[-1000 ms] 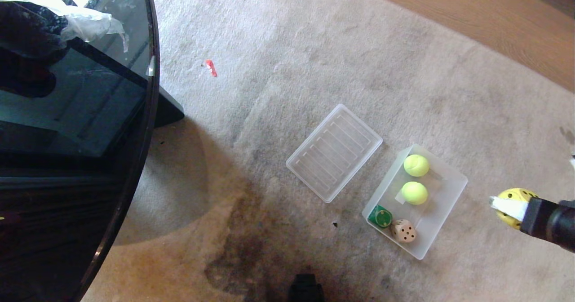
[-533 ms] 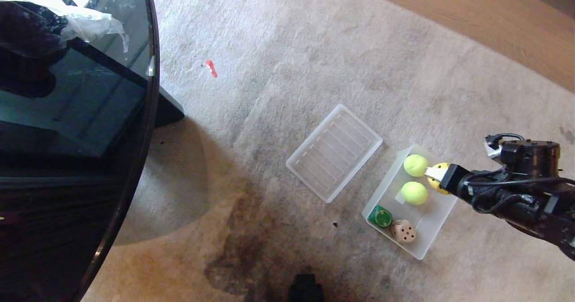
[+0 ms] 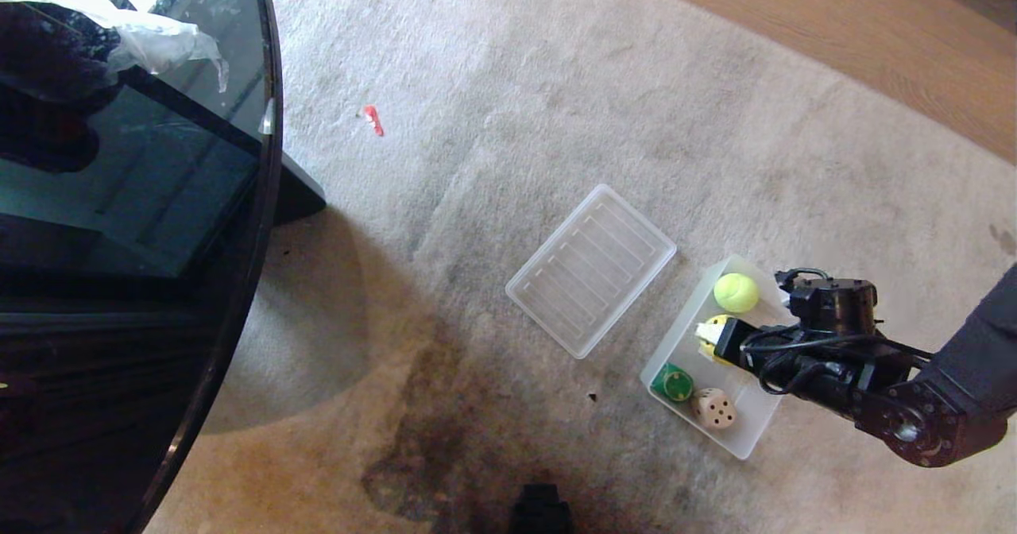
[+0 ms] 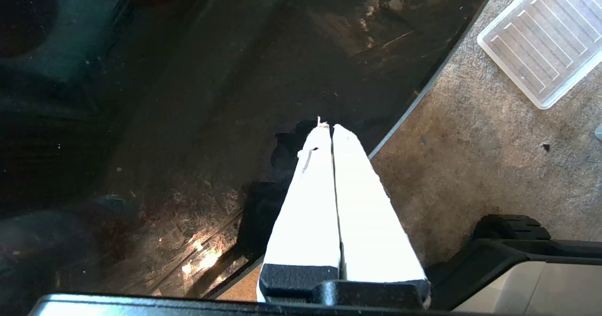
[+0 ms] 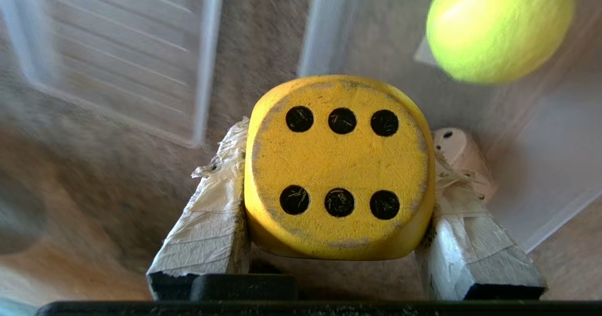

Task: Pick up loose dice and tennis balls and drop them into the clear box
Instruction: Put the toys in the box

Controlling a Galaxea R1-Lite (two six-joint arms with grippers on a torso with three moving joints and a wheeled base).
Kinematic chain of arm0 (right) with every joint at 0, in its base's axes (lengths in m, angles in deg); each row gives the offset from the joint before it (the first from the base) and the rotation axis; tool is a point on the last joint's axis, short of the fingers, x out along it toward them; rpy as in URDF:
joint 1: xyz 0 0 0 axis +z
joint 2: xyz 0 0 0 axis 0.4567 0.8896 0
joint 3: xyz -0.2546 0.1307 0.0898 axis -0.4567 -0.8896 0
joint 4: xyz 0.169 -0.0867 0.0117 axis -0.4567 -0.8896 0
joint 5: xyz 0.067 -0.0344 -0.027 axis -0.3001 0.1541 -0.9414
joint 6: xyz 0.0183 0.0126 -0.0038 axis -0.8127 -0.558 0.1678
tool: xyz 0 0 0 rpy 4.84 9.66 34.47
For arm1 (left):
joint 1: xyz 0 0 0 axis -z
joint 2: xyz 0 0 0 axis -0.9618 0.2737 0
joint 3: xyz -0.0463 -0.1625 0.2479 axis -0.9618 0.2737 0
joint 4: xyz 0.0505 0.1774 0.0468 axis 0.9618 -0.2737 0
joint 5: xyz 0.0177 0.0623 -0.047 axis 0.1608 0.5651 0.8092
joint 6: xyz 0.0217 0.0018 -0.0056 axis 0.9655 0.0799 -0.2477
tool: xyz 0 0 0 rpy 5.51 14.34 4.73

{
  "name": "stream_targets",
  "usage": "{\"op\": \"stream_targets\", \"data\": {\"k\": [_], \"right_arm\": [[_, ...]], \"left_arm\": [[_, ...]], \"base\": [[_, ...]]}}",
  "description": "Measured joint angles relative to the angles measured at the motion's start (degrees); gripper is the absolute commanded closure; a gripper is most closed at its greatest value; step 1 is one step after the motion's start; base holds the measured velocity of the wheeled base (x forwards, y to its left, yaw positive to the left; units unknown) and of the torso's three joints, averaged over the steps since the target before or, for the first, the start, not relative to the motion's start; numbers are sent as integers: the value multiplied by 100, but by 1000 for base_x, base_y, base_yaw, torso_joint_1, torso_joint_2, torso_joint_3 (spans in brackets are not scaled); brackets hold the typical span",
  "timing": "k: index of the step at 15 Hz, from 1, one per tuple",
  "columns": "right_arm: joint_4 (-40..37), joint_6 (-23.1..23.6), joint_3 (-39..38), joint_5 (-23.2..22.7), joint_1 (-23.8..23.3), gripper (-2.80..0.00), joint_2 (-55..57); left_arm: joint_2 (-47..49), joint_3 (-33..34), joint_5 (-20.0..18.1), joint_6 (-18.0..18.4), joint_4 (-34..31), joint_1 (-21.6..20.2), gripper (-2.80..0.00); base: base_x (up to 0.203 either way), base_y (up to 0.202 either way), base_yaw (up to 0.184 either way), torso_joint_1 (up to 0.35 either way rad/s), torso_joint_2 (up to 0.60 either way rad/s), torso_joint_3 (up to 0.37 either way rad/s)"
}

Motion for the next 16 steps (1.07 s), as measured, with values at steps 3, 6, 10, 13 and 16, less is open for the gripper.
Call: {"op": "stream_targets", "data": {"k": [3,6,10,13,16], "right_arm": [[17,11,41,18,18,-280,276],[319,80,-16,11,28,-280,359],[311,88,-170,22,38,-280,203],[262,90,-547,13,-6,-144,-264],[11,203,-803,-1,-61,0,-658]], "left_arm": [[0,0,2,0,-1,0,0],[0,0,2,0,-1,0,0],[0,0,4,0,-1,0,0],[0,0,2,-1,-1,0,0],[0,0,0,0,-1,0,0]], "base": [[0,0,0,0,0,0],[0,0,0,0,0,0],[0,0,0,0,0,0],[0,0,0,0,0,0],[0,0,0,0,0,0]]}}
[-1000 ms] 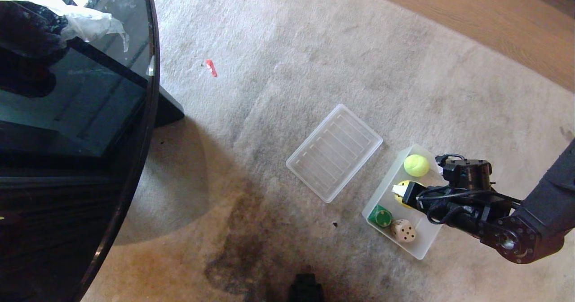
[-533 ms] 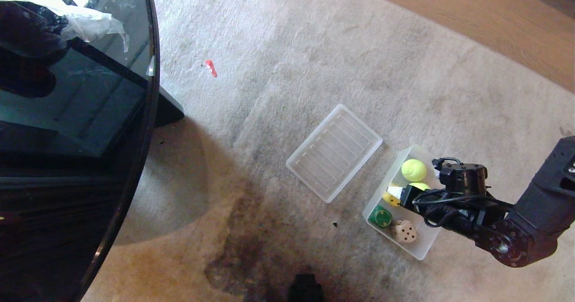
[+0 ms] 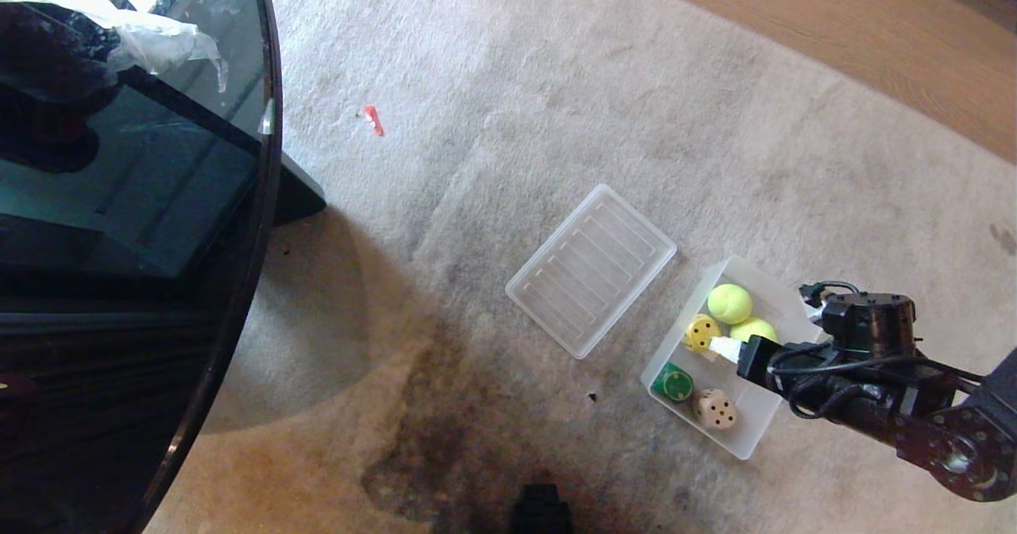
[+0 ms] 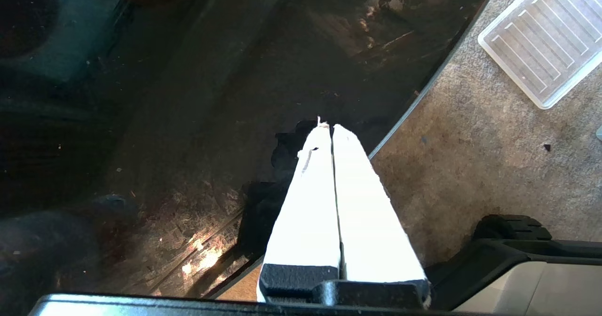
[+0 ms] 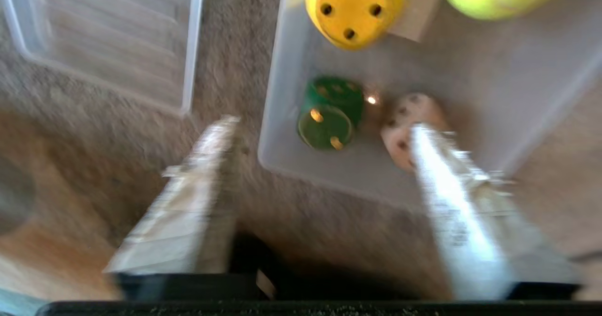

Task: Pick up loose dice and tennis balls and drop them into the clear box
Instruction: Put the toys in the box, then pick up toys out of the box

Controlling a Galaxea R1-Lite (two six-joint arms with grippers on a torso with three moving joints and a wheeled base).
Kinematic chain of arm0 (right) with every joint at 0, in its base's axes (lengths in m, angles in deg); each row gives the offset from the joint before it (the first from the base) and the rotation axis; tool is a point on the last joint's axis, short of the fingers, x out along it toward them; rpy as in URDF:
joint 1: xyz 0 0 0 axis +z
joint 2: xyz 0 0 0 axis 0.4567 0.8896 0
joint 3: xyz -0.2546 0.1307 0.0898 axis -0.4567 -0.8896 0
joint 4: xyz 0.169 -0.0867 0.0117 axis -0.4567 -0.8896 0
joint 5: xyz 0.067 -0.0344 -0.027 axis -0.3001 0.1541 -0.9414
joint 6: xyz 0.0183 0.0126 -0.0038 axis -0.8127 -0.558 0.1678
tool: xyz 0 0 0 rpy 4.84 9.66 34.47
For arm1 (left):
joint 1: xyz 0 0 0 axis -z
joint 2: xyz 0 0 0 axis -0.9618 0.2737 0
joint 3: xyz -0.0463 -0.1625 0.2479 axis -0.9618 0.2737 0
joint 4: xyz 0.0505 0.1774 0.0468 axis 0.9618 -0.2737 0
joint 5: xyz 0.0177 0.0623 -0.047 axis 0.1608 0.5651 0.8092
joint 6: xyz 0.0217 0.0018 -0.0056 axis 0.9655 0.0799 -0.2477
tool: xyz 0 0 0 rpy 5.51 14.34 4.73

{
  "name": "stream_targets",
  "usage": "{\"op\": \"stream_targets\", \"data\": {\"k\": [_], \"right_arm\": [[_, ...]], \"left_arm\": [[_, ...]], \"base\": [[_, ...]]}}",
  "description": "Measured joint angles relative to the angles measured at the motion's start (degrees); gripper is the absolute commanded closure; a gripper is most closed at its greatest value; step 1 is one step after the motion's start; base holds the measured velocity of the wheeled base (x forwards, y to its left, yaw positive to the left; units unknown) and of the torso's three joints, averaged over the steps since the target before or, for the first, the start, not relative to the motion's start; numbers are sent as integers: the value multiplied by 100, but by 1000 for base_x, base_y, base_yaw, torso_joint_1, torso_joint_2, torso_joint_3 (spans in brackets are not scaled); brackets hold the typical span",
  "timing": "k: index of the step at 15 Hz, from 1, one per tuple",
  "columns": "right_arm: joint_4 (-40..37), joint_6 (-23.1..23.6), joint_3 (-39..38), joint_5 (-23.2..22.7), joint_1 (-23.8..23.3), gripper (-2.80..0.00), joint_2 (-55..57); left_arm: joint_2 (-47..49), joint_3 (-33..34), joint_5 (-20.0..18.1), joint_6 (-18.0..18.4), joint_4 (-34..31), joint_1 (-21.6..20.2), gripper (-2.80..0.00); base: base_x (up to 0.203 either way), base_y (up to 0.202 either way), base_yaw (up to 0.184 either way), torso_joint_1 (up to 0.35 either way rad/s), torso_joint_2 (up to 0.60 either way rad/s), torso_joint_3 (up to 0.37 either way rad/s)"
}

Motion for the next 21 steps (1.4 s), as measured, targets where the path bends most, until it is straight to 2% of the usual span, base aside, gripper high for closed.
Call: {"op": "stream_targets", "data": {"k": [5,6,9,12,14,17,18,21], "right_arm": [[-658,257,-510,-22,-97,0,-1295],[-827,399,-554,26,-102,0,-1447],[-2043,1059,-717,288,-107,0,-2392],[-3643,1641,-906,548,-179,0,-4477],[-4854,2013,-1083,563,-340,0,-6114],[-6509,2523,-1409,452,-673,0,-7884],[-6815,2653,-1534,351,-789,0,-8391],[-6910,3003,-1851,88,-1045,0,-9718]], "left_arm": [[0,0,0,-1,1,0,0],[0,0,2,0,1,0,0],[0,0,0,0,1,0,0],[0,0,2,2,1,0,0],[0,0,1,0,1,0,0],[0,0,4,1,0,0,0],[0,0,0,2,1,0,0],[0,0,2,0,0,0,0]], "base": [[0,0,0,0,0,0],[0,0,0,0,0,0],[0,0,0,0,0,0],[0,0,0,0,0,0],[0,0,0,0,0,0],[0,0,0,0,0,0],[0,0,0,0,0,0],[0,0,0,0,0,0]]}}
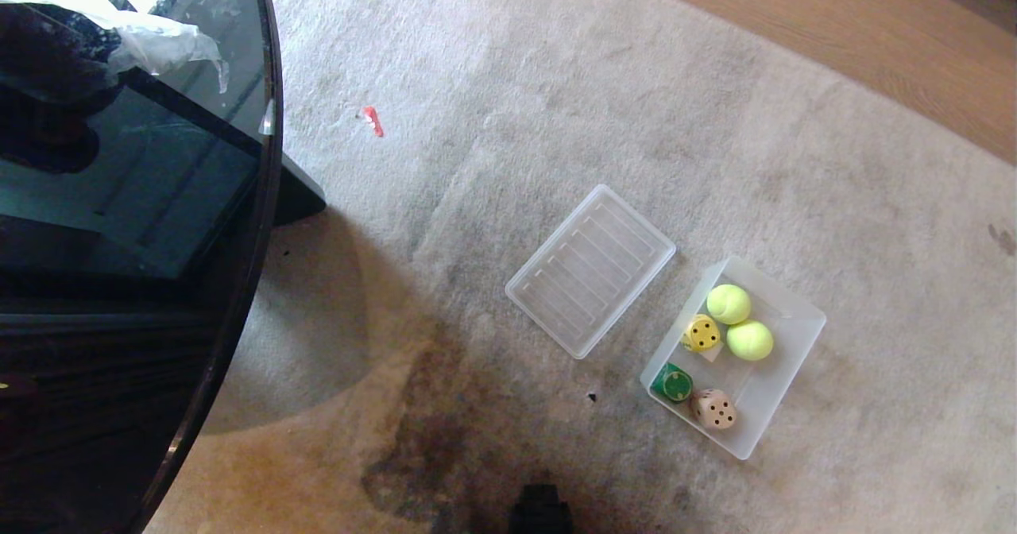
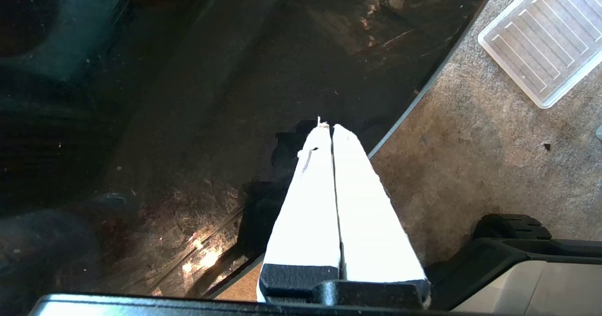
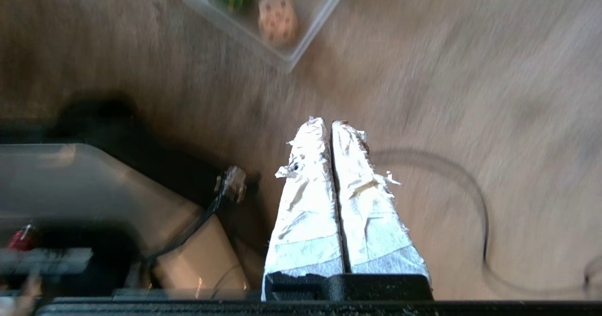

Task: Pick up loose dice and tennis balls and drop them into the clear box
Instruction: Pick up toys out of the box

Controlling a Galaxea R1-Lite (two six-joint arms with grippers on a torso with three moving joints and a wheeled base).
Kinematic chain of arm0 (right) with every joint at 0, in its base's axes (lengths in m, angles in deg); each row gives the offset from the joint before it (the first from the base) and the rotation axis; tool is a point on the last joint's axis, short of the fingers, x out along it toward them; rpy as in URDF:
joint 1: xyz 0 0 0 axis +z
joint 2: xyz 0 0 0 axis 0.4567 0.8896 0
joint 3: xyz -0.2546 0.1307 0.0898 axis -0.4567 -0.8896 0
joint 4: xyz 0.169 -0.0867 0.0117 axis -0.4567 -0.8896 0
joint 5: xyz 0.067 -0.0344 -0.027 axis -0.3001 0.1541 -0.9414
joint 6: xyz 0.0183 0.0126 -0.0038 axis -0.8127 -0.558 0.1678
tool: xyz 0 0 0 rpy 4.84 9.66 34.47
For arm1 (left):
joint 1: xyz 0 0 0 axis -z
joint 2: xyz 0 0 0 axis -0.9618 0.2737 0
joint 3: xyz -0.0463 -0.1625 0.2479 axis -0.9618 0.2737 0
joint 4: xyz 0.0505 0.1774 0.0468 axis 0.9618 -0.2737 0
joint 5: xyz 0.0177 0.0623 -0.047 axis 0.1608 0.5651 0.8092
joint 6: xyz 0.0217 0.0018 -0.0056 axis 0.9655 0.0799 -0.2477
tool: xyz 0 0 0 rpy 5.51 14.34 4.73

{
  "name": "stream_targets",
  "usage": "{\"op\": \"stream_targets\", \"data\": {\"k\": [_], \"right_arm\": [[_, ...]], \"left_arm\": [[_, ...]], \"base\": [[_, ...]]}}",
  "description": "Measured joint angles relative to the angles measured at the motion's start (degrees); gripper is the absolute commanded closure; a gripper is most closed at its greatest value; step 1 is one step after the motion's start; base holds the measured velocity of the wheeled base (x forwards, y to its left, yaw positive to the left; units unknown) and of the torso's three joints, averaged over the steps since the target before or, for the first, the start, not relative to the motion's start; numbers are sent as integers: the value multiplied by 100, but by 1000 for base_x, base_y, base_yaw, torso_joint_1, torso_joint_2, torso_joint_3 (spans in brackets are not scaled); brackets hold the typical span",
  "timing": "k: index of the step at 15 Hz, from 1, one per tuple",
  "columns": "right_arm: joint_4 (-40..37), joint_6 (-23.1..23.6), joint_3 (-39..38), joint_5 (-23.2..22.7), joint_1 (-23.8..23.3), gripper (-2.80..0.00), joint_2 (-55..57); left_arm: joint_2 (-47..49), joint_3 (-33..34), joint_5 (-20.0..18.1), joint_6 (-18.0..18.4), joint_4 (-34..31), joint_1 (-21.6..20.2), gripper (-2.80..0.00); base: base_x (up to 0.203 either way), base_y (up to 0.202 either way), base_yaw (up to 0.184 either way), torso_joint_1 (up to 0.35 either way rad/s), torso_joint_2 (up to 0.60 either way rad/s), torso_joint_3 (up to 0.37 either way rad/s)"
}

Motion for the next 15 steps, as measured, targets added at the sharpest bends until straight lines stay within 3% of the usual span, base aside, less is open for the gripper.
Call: {"op": "stream_targets", "data": {"k": [5,15], "right_arm": [[28,183,-120,-158,-62,0,-1010],[19,174,-139,-142,-62,0,-1202]], "left_arm": [[0,0,-2,0,-2,0,0],[0,0,0,0,0,0,0]], "base": [[0,0,0,0,0,0],[0,0,0,0,0,0]]}}
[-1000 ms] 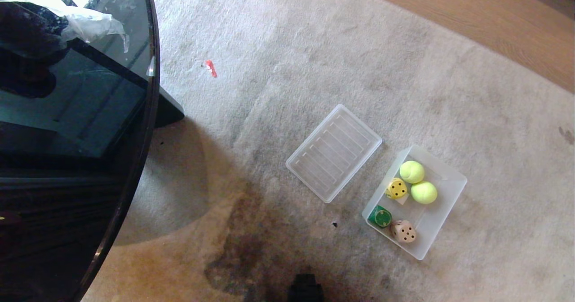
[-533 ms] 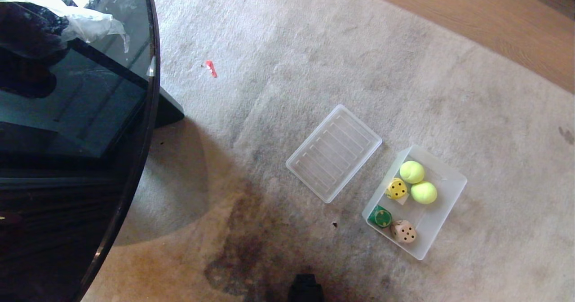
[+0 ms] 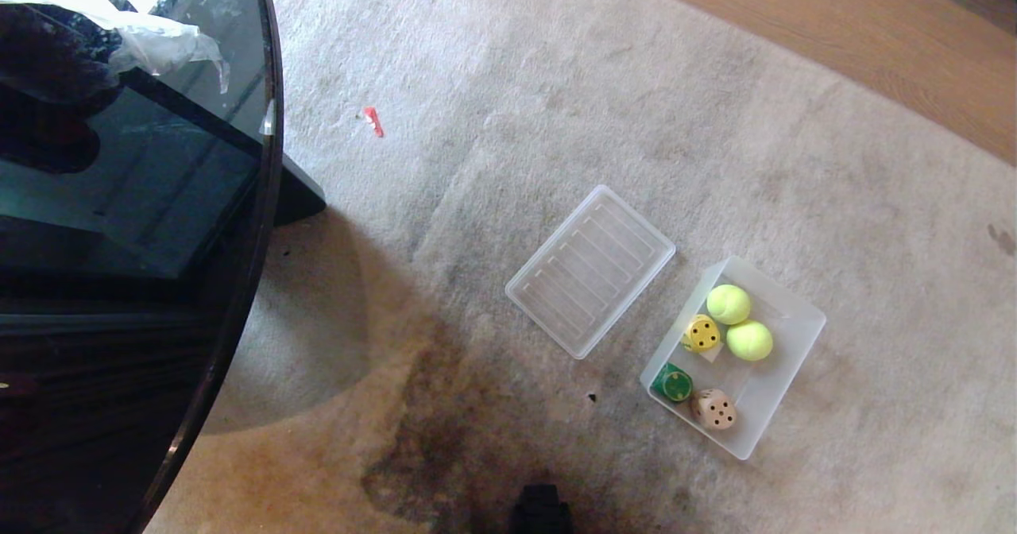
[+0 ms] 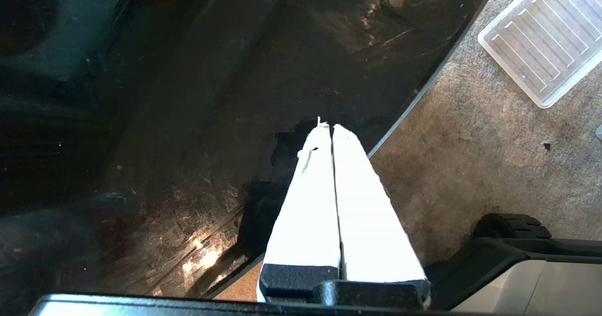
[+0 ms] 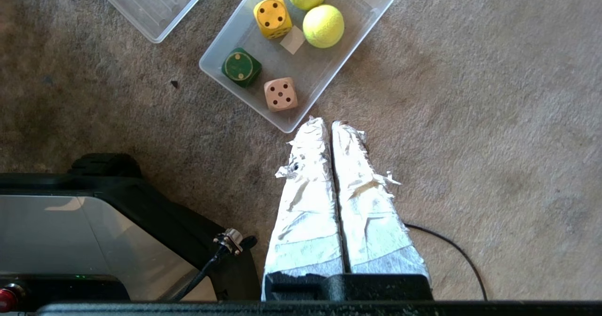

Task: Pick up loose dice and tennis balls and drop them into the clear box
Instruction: Pick up toys out of the box

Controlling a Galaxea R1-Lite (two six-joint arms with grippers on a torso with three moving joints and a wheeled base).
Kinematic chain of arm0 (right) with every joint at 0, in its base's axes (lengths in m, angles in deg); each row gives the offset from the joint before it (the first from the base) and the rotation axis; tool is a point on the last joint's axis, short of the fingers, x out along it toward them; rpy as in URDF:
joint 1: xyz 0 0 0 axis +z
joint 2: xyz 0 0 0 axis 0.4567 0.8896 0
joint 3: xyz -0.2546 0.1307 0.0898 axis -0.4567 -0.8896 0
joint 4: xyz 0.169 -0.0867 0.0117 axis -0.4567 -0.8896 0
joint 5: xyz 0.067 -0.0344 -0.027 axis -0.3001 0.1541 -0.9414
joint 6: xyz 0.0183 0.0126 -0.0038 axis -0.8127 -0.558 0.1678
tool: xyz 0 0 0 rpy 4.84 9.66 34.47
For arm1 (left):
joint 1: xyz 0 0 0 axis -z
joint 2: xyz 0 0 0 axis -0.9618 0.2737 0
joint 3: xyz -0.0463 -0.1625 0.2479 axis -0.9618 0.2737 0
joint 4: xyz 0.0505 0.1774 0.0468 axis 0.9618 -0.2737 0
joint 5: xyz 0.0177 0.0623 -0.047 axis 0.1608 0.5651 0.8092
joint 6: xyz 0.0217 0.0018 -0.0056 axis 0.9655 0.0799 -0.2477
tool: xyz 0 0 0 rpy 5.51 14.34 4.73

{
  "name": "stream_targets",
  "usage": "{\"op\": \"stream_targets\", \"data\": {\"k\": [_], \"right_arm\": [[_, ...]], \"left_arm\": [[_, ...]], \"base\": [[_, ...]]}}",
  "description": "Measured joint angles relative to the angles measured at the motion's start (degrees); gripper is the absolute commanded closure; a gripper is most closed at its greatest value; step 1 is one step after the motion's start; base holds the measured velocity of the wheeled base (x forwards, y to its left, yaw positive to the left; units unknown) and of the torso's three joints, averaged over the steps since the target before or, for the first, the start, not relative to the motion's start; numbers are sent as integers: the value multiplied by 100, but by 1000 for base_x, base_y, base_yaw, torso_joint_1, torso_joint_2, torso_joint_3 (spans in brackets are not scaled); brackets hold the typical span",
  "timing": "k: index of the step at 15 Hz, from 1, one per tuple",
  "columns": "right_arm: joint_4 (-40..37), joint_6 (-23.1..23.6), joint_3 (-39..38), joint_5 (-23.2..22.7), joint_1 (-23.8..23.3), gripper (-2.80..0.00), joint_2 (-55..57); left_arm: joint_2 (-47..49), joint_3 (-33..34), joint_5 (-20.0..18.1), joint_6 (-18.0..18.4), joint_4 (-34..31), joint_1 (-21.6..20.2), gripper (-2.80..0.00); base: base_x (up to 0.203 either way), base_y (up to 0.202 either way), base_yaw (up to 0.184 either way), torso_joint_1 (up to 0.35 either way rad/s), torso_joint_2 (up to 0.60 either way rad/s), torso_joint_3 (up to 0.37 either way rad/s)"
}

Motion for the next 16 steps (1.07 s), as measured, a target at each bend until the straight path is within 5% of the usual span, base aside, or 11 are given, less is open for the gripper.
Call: {"op": "stream_targets", "data": {"k": [16], "right_arm": [[-1,-18,-2,-6,0,0,2]], "left_arm": [[0,0,0,-6,1,0,0]], "base": [[0,0,0,2,2,150]]}}
